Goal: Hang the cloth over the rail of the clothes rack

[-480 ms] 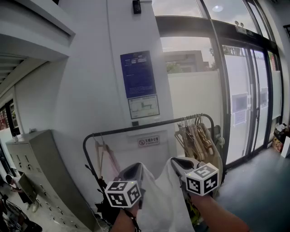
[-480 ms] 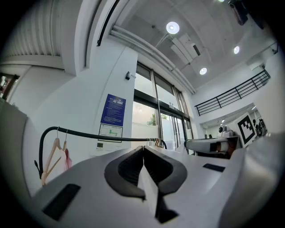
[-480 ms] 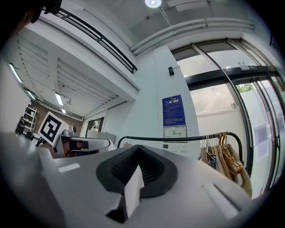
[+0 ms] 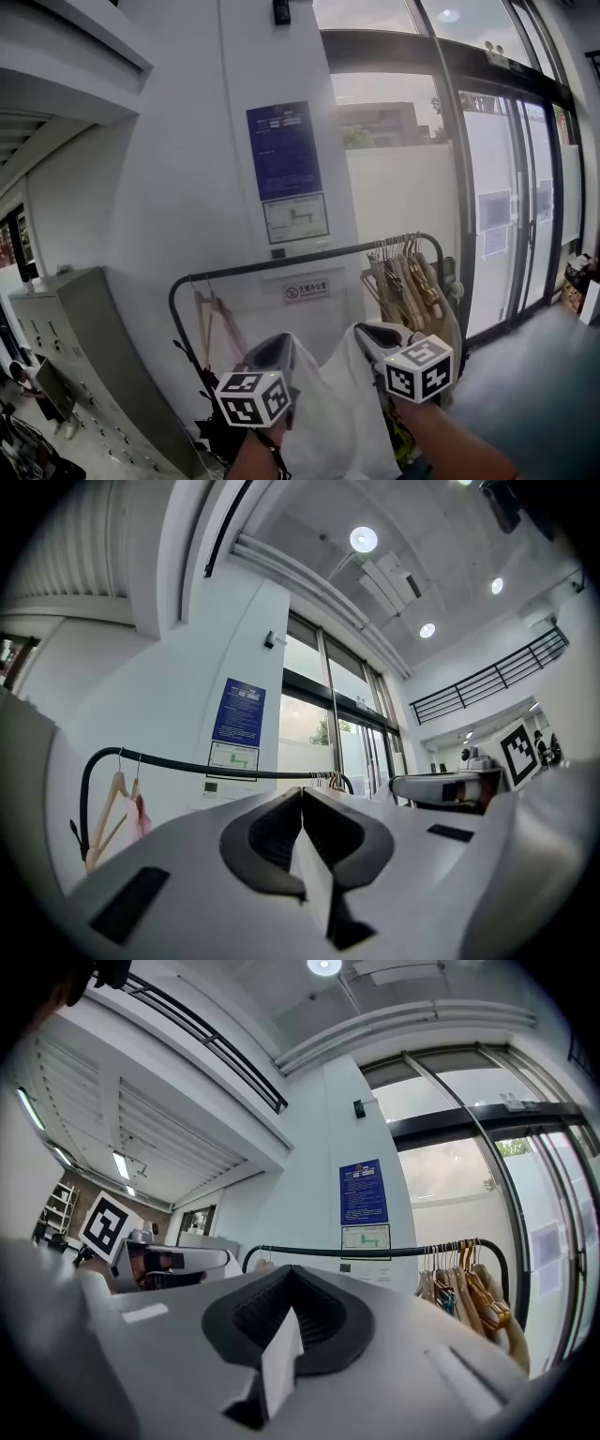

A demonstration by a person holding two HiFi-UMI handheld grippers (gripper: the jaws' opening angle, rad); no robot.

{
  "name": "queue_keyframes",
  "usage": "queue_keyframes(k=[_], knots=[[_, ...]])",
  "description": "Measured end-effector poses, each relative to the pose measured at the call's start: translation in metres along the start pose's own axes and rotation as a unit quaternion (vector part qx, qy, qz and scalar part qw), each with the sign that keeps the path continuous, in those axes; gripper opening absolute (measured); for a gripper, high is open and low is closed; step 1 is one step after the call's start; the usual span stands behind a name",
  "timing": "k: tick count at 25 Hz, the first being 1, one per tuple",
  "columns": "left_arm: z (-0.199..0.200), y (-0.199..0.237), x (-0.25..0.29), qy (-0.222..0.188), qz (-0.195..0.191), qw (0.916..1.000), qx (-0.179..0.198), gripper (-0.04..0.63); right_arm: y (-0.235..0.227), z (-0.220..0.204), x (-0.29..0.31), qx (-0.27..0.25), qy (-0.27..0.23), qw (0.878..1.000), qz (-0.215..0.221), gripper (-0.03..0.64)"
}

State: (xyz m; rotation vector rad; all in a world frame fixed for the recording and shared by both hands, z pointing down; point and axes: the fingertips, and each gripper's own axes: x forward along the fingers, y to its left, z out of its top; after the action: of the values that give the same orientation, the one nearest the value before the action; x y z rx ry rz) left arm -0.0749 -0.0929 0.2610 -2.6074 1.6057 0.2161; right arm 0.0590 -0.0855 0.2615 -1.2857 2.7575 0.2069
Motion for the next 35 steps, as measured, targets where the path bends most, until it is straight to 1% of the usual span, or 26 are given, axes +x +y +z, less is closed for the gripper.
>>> queue_keyframes(k=[4, 7, 9, 14, 17, 21, 24, 27, 31, 35], knots=[[0.005, 0.014, 0.001, 0.012, -0.010, 0.9998, 0.015, 0.011, 0.002, 0.000, 0.010, 0.002, 0.008, 1.000, 0.013, 0.008], [0.021, 0.033, 0.004, 0.013, -0.016, 0.9992, 0.033, 0.011, -0.005, 0.013, 0.018, -0.011, 0.008, 1.000, -0.001, 0.008], [0.033, 0.044, 0.006, 0.010, -0.021, 0.9990, 0.038, 0.011, -0.008, 0.021, 0.026, -0.012, 0.006, 1.000, -0.011, 0.008], [0.053, 0.065, 0.014, 0.003, -0.040, 0.9985, 0.038, 0.011, -0.005, 0.037, 0.053, -0.002, 0.003, 1.000, -0.029, 0.008], [0.055, 0.075, 0.023, 0.005, -0.054, 0.9980, 0.031, 0.011, -0.004, 0.039, 0.071, -0.003, 0.002, 0.999, -0.035, 0.008], [0.053, 0.092, 0.045, 0.004, -0.060, 0.9976, 0.033, 0.011, -0.013, 0.036, 0.099, -0.005, 0.000, 0.999, -0.032, 0.008], [0.057, 0.110, 0.078, 0.004, -0.056, 0.9972, 0.051, 0.011, -0.033, 0.040, 0.128, -0.012, -0.005, 1.000, -0.025, 0.008], [0.072, 0.128, 0.121, -0.005, -0.051, 0.9966, 0.064, 0.011, -0.065, 0.051, 0.162, -0.030, -0.013, 0.999, -0.011, 0.008], [0.108, 0.148, 0.175, -0.033, -0.035, 0.9945, 0.092, 0.011, -0.113, 0.081, 0.202, -0.061, -0.037, 0.997, 0.010, 0.007], [0.153, 0.181, 0.230, -0.061, 0.000, 0.9924, 0.107, 0.011, -0.165, 0.127, 0.250, -0.093, -0.059, 0.993, 0.033, 0.007]])
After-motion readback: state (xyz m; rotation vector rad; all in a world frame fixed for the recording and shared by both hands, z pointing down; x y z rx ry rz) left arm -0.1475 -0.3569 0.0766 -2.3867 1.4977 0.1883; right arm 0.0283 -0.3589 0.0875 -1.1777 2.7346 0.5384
